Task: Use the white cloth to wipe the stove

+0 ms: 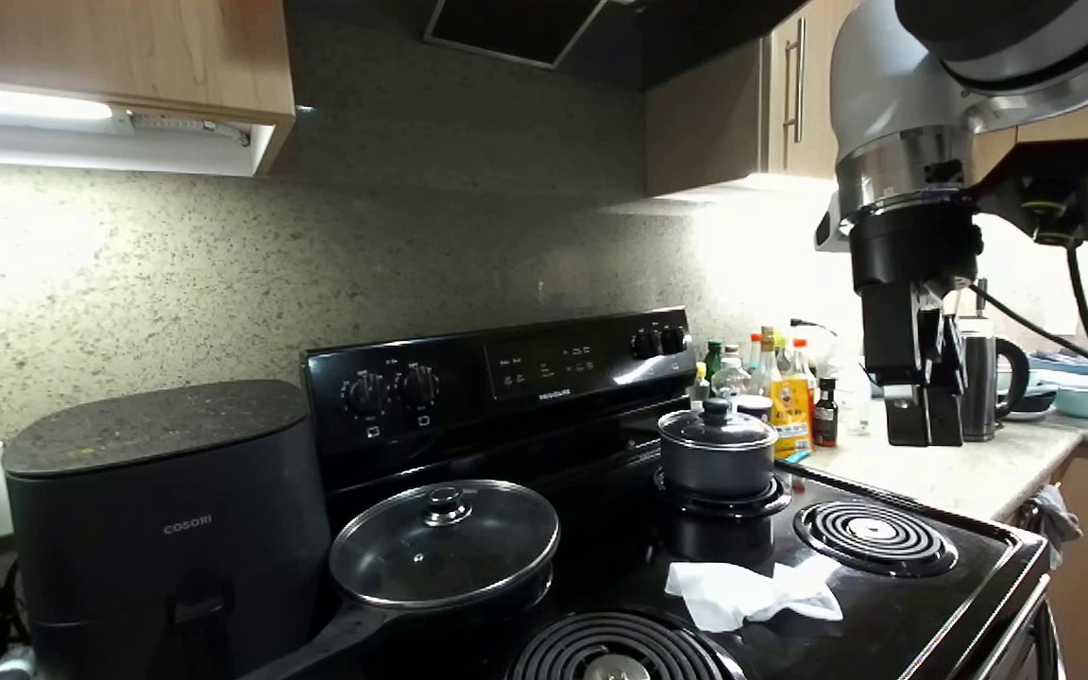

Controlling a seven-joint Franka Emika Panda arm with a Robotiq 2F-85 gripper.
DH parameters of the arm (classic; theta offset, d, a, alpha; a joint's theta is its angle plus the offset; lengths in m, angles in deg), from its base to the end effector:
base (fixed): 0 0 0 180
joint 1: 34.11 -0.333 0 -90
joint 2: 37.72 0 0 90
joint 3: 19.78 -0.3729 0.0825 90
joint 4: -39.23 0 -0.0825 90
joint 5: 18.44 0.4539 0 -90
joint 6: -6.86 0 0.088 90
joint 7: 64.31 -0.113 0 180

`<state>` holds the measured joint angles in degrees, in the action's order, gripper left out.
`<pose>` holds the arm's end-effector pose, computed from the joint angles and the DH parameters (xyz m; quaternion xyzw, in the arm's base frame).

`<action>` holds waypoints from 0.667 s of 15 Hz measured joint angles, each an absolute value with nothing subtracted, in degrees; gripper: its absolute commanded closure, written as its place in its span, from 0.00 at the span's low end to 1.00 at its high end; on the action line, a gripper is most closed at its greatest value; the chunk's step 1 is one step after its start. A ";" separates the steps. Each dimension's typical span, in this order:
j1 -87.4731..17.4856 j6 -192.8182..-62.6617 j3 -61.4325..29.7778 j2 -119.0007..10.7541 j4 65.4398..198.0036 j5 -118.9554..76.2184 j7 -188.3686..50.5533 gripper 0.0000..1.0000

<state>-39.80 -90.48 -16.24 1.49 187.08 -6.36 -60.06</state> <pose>0.3484 0.0333 0.4816 -0.9868 -0.0402 0.0974 0.1229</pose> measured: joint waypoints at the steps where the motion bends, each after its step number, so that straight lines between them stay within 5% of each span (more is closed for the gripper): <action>1: -39.05 -90.96 -16.24 0.63 187.01 -6.55 -60.09 0.00; 10: -36.95 -99.51 -16.91 -15.95 183.58 -8.29 -60.08 0.00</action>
